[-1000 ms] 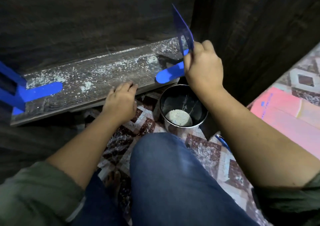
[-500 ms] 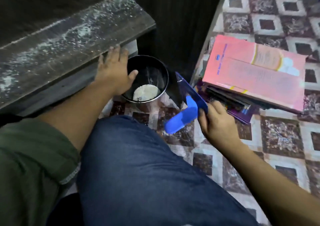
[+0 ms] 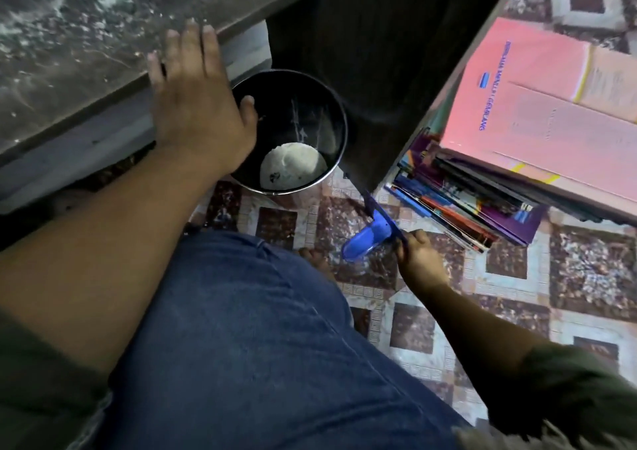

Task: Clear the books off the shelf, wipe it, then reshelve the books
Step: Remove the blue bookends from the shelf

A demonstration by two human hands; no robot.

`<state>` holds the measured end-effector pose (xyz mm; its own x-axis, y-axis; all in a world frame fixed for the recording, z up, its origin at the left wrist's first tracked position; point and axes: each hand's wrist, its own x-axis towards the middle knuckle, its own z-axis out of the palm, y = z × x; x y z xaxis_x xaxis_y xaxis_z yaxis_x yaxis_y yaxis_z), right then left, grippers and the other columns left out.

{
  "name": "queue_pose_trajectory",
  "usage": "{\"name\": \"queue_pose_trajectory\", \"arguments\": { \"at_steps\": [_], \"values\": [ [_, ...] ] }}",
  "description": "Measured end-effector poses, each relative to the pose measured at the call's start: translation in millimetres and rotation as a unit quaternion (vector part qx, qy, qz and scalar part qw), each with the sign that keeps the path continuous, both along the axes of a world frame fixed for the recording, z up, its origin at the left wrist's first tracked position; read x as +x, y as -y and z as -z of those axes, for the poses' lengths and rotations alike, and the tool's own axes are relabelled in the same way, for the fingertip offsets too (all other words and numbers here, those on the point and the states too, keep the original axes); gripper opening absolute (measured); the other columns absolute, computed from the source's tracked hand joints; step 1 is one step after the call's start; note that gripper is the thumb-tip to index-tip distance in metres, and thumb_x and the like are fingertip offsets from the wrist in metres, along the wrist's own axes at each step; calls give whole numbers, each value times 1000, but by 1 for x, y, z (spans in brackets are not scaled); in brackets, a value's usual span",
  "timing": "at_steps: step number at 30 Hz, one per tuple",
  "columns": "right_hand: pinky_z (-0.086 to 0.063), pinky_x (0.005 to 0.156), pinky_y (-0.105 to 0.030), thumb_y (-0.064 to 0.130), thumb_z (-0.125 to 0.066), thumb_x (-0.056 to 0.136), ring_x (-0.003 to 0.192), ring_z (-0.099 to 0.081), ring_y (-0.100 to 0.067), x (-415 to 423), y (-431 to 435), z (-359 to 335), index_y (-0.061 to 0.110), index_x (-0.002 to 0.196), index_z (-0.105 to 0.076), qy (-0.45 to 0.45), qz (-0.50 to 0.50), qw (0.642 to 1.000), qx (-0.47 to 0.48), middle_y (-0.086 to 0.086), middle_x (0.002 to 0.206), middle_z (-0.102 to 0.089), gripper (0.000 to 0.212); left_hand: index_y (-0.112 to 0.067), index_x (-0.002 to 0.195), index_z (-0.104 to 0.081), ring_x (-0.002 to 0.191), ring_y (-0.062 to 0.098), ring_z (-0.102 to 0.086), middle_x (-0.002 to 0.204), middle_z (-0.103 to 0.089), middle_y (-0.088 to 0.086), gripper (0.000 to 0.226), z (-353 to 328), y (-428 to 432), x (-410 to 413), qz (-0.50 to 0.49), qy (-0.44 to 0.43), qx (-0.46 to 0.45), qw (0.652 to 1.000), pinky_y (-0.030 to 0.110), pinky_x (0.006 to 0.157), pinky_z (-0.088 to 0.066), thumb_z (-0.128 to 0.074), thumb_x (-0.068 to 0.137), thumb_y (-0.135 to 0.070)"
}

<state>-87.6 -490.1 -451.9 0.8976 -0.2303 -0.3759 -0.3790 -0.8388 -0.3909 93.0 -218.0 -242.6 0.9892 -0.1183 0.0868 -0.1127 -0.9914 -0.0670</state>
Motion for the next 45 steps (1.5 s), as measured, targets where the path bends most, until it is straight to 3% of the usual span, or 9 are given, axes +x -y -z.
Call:
{"name": "queue_pose_trajectory", "arguments": {
  "at_steps": [7, 11, 15, 20, 25, 30, 35, 40, 45],
  "values": [
    [-49, 78, -40, 24, -45, 101, 92, -62, -37, 17, -16, -16, -3, 106, -61, -156, 178, 972, 11, -24, 103, -64, 32, -6, 155, 0, 149, 29, 1, 162, 0, 12, 77, -5, 0, -4, -2, -9, -7, 1000, 47, 121, 1, -41, 97, -37],
    [-42, 77, -28, 25, -50, 98, 102, -59, -30, 35, -47, -78, 3, 116, -61, -282, 25, 958, 39, -14, 111, -62, 31, -10, 155, -10, 147, 29, -13, 160, -15, 10, 75, -24, -14, -9, -15, -32, -21, 999, 51, 120, 0, -45, 96, -39],
    [-40, 74, -27, 26, -49, 97, 105, -60, -33, 86, -98, -182, 8, 110, -67, -67, -124, 987, 75, -15, 113, -67, 28, -10, 149, -25, 137, 34, -30, 147, -34, 15, 69, -53, -55, -23, -67, -33, -31, 997, 56, 117, -10, -53, 93, -39],
    [-42, 97, -33, 29, -52, 94, 119, -53, -33, 161, -198, -281, 17, 130, -58, 136, -291, 945, 60, -16, 130, -55, 38, -9, 142, -37, 134, 38, -31, 142, -37, 19, 61, -97, -131, -48, -150, 7, -57, 987, 54, 114, -23, -57, 90, -35],
    [-25, 111, -44, 34, -47, 97, 139, -25, -33, 194, -317, -297, 17, 144, -38, 187, -431, 879, -85, -13, 151, -29, 51, -7, 136, -45, 131, 40, -34, 137, -43, 21, 60, -115, -197, -71, -219, 99, -58, 969, 56, 108, -30, -64, 83, -30],
    [7, 119, -46, 66, -24, 95, 147, 16, -28, 197, -370, -255, 22, 155, 3, 183, -468, 859, -94, -9, 161, 11, 80, -11, 132, -53, 142, 43, -15, 151, -30, 19, 55, -111, -247, -94, -271, 199, -99, 937, 59, 113, -12, -66, 81, -26],
    [9, 119, -45, 73, -13, 90, 147, 18, -23, 210, -367, -227, 18, 155, 5, 235, -456, 848, -130, -7, 161, 11, 87, -15, 126, -54, 143, 47, -10, 157, -18, 20, 50, -127, -294, -105, -330, 282, -63, 899, 62, 114, -6, -64, 78, -23],
    [7, 119, -44, 74, -6, 88, 147, 16, -19, 214, -368, -225, 18, 155, 4, 246, -458, 844, -133, -3, 162, 6, 88, -12, 141, -38, 143, 47, -11, 158, -10, 25, 65, -127, -327, -102, -424, 281, -65, 859, 52, 117, -12, -65, 82, -20],
    [10, 119, -43, 75, -5, 88, 147, 17, -18, 214, -367, -225, 18, 154, 5, 242, -460, 844, -134, -3, 162, 7, 87, -11, 149, -28, 128, 39, -40, 143, -38, 20, 64, -127, -349, -103, -425, 297, -151, 841, 44, 106, -32, -56, 91, -14]
  ]
}}
